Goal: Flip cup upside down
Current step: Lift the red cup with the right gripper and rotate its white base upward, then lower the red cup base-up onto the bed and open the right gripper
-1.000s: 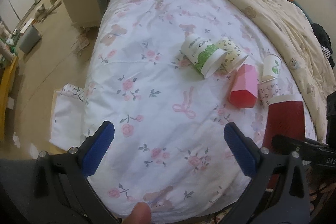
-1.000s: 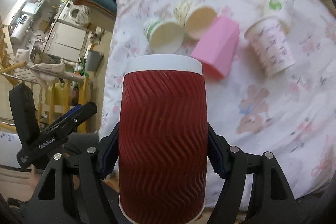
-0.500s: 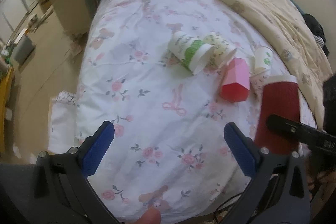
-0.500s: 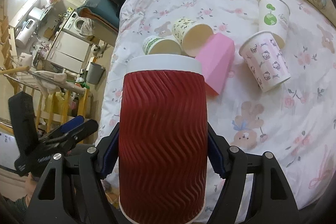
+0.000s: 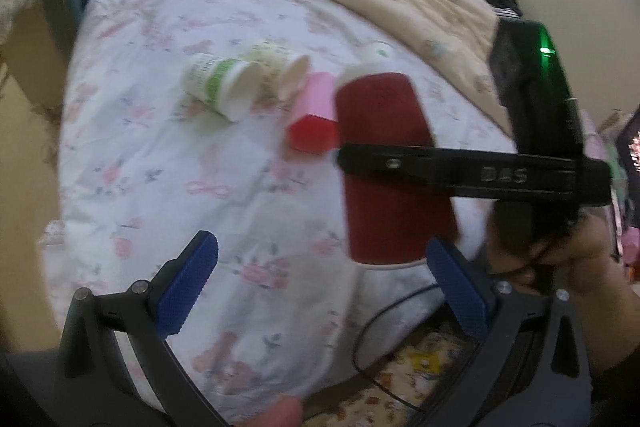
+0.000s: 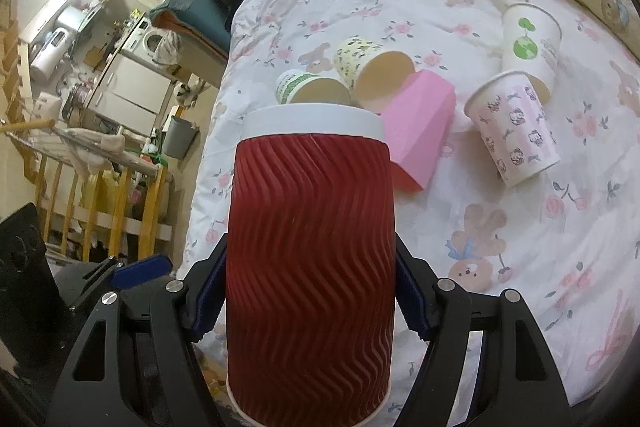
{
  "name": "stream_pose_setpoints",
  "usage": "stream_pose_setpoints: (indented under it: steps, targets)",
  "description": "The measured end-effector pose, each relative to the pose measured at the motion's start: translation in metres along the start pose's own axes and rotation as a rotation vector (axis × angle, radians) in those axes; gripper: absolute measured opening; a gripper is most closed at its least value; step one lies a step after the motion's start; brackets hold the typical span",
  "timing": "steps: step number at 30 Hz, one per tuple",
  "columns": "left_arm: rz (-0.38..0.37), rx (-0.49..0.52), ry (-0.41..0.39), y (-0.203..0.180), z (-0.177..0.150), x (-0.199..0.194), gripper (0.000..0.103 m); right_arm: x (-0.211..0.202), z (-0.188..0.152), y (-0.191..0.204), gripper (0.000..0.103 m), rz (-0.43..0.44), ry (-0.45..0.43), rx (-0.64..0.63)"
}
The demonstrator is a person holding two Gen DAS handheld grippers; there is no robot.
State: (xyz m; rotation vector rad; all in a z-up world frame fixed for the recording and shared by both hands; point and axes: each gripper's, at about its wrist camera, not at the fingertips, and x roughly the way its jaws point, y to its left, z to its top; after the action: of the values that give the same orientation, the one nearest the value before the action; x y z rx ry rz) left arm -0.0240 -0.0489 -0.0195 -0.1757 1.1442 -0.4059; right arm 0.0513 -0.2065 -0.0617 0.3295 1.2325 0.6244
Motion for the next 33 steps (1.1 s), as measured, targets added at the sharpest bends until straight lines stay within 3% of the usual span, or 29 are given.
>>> stream_pose_setpoints:
  steps: [4, 13, 19, 23, 28, 31, 33]
  targets:
    - [0.007, 0.006, 0.031, -0.003, -0.001, 0.009, 0.103, 0.001, 0.0, 0.0, 0.075, 0.015, 0.006, 0.002]
    - [0.106, -0.038, 0.11, 0.012, -0.009, 0.028, 0.103, -0.012, -0.002, 0.014, 0.074, 0.01, -0.034, -0.074]
    - [0.132, -0.049, 0.12, 0.017, -0.011, 0.031, 0.103, -0.015, -0.005, 0.031, 0.074, -0.012, -0.052, -0.152]
    - [0.137, -0.045, 0.108, 0.017, -0.009, 0.027, 0.103, -0.014, -0.004, 0.027, 0.074, -0.018, -0.05, -0.135]
    - [0.24, -0.093, 0.035, 0.034, -0.004, 0.009, 0.103, -0.022, 0.0, 0.023, 0.074, -0.05, -0.075, -0.13]
    - [0.332, -0.175, -0.027, 0.056, -0.001, -0.005, 0.103, -0.019, 0.007, 0.025, 0.074, -0.094, -0.057, -0.15]
    - [0.385, -0.244, -0.025, 0.076, -0.001, -0.008, 0.103, -0.015, 0.016, 0.027, 0.074, -0.113, -0.048, -0.165]
